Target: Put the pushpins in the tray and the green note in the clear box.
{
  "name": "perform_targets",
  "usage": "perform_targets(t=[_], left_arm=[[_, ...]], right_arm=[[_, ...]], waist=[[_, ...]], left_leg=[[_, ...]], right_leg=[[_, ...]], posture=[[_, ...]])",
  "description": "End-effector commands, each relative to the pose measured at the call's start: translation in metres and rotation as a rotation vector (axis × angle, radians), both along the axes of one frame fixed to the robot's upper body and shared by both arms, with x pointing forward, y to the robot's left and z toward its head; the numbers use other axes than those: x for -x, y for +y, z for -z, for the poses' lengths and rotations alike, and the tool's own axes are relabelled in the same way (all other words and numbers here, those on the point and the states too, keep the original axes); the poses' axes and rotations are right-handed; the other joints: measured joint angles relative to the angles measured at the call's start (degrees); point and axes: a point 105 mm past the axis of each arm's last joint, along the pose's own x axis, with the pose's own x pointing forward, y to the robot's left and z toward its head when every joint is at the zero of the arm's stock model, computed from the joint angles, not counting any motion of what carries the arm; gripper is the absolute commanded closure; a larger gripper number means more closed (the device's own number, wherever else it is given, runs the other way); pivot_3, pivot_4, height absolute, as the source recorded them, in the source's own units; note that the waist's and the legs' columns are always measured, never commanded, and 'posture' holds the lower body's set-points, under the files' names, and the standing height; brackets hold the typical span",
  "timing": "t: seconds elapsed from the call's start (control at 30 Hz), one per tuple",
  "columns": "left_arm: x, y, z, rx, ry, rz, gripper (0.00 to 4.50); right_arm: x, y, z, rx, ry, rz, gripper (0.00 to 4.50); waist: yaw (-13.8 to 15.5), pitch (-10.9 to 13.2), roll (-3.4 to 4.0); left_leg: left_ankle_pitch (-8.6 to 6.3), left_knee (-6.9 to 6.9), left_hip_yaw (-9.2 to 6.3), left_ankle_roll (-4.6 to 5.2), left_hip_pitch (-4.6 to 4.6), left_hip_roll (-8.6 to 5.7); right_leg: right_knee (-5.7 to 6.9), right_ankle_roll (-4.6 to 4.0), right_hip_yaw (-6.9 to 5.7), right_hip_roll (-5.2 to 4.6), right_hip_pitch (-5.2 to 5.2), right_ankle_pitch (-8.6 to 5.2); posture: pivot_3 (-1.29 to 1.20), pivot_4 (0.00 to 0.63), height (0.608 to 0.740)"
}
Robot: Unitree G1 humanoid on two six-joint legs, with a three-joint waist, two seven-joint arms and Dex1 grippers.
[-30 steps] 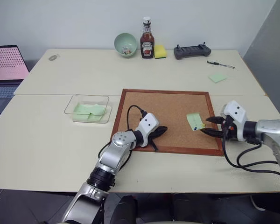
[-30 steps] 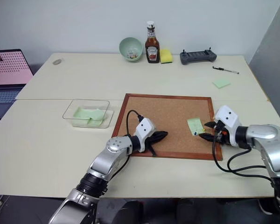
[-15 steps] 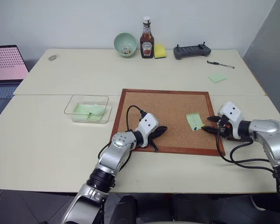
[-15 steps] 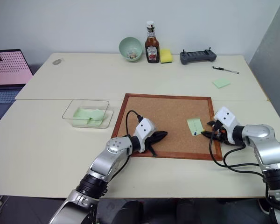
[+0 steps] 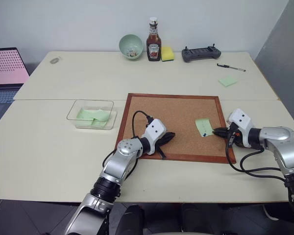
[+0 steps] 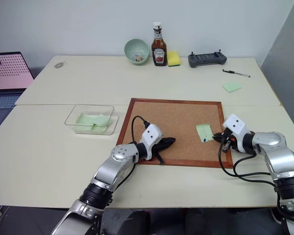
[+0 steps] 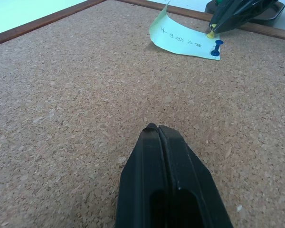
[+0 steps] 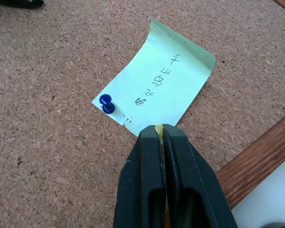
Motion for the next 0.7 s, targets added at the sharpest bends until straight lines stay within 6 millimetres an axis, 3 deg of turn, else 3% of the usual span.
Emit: perform_targets(t=[0.03,0.6,0.7], left_arm=[[0.007,0.001,0.021,-0.043,0.067,0.000,4.50],[0.006,0.001,0.023,-0.047,0.074,-0.013,4.50],[0.006,0.001,0.023,-0.046,0.074,-0.013,4.50]], right_arm=[[-0.003,-0.002,-0.022,-0.022,-0.058,0.005,4.46],[0.005,0.000,-0.058,-0.108,-0.105,0.010,4.46],[0.008,-0.012,-0.066,-0.098,-0.120,0.050,4.46]], waist=[[0.00,0.00,0.00],[0.02,0.00,0.01],[0.02,0.00,0.01]], left_leg=[[0.00,0.00,0.00,0.00,0.00,0.00],[0.00,-0.01,0.00,0.00,-0.02,0.00],[0.00,-0.01,0.00,0.00,-0.02,0.00]], right_leg=[[0.00,0.00,0.00,0.00,0.00,0.00],[0.00,0.00,0.00,0.00,-0.01,0.00],[0.00,0.00,0.01,0.00,-0.01,0.00]], posture=[[0.00,0.150,0.740],[0.00,0.150,0.740],[0.00,0.150,0.740]])
